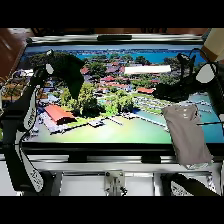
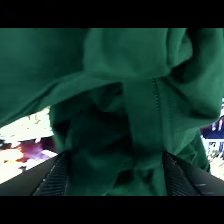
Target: Fold the shirts.
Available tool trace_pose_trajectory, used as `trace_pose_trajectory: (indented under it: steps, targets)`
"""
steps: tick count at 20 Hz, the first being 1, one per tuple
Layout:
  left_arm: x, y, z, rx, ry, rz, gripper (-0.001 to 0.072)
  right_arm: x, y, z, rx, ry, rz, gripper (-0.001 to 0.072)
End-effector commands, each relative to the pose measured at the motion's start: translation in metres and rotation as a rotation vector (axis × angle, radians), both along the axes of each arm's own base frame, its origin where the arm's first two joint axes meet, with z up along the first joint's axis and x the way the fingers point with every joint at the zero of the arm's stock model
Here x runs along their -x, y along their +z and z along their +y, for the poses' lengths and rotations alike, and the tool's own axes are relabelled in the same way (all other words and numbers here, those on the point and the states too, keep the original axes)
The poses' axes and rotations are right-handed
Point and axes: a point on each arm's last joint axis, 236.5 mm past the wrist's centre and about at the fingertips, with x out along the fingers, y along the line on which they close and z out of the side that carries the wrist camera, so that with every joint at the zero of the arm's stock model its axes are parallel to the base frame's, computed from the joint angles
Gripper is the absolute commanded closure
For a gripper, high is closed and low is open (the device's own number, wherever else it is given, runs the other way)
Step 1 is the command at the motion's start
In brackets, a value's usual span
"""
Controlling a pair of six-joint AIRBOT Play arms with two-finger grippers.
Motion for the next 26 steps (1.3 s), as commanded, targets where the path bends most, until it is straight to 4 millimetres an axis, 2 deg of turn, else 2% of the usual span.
trace_pose_trajectory:
  steps: [1,2,3,5,6,7,9,11,13,15,17,19,20,21,22,24,26]
  targets:
    - [-0.001,-0.016,-0.007,0.020,0.000,0.011,-0.0009,0.000,0.001,0.002,-0.009,0.000,-0.002,0.0206]
    - [-0.001,-0.018,-0.007,0.031,0.007,0.015,0.0009,-0.001,0.001,0.002,-0.010,-0.001,-0.002,0.0206]
    - [-0.001,-0.018,-0.007,0.041,0.022,0.019,0.0150,-0.001,0.001,0.002,-0.011,-0.001,-0.002,0.0206]
    - [-0.001,-0.017,-0.007,0.047,0.025,0.018,0.0601,0.000,0.001,0.003,-0.014,0.000,-0.002,0.0206]
    - [-0.001,-0.014,-0.009,0.059,0.025,0.019,0.0674,0.000,0.001,0.004,-0.016,0.000,-0.001,0.0206]
    - [0.000,-0.006,-0.013,0.085,0.028,0.016,0.0674,0.000,0.002,0.005,-0.023,0.002,0.002,0.0206]
    - [-0.002,0.028,-0.020,0.115,0.024,-0.030,0.0675,0.004,0.001,0.006,-0.027,-0.003,0.020,0.0207]
    - [-0.001,0.094,-0.028,0.091,-0.028,-0.136,0.0676,0.008,0.000,0.005,-0.022,0.011,0.032,0.0207]
    - [0.017,0.180,-0.045,0.028,-0.136,-0.262,0.0676,0.018,-0.003,0.005,-0.008,0.052,0.064,0.0207]
    - [0.055,0.269,-0.066,-0.035,-0.250,-0.381,0.0676,0.035,0.001,0.004,0.004,0.086,0.102,0.0207]
    - [0.115,0.363,-0.090,-0.058,-0.336,-0.517,0.0676,0.049,0.021,0.002,0.019,0.128,0.060,0.0207]
    - [0.176,0.432,-0.114,-0.042,-0.402,-0.630,0.0676,0.058,0.051,-0.009,0.060,0.115,-0.047,0.0207]
    - [0.204,0.450,-0.128,-0.022,-0.438,-0.651,0.0676,0.063,0.068,-0.015,0.081,0.103,-0.114,0.0207]
    - [0.229,0.458,-0.143,0.009,-0.476,-0.640,0.0676,0.068,0.086,-0.019,0.096,0.093,-0.179,0.0207]
    - [0.255,0.457,-0.162,0.045,-0.524,-0.599,0.0676,0.076,0.105,-0.023,0.108,0.081,-0.250,0.0206]
    - [0.298,0.439,-0.209,0.096,-0.649,-0.514,0.0676,0.092,0.138,-0.030,0.124,0.060,-0.377,0.0206]
    - [0.334,0.411,-0.267,0.151,-0.778,-0.435,0.0676,0.108,0.166,-0.039,0.147,0.033,-0.489,0.0207]
